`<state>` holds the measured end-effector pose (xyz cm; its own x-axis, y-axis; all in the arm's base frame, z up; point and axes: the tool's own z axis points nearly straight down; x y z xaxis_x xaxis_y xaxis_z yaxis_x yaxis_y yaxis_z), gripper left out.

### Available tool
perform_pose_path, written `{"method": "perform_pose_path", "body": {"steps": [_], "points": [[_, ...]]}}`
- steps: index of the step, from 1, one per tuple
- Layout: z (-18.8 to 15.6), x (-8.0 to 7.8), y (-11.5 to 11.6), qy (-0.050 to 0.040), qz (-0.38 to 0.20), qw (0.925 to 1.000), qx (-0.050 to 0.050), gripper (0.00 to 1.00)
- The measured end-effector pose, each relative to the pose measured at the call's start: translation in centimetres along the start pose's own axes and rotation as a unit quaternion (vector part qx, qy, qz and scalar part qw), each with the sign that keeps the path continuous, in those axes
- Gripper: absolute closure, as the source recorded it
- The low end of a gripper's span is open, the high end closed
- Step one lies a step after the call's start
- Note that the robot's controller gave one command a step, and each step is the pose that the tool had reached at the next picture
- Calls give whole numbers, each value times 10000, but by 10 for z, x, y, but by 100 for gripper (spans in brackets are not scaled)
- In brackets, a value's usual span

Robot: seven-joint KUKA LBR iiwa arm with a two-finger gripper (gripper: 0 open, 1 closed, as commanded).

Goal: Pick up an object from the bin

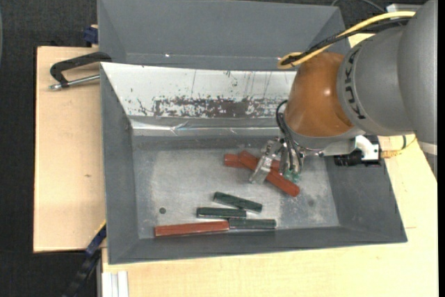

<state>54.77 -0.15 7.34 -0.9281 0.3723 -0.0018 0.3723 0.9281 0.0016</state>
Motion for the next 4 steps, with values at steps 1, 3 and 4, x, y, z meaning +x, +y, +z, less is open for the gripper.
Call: {"method": "perform_pose_path", "body": {"steps": [1,3,4], "points": [[-11,2,-1,32,-2,10000,13,100],[-44,-1,1,-22,-6,10000,-8,100],[-49,-1,1,-25,-5,10000,-11,100]]}}
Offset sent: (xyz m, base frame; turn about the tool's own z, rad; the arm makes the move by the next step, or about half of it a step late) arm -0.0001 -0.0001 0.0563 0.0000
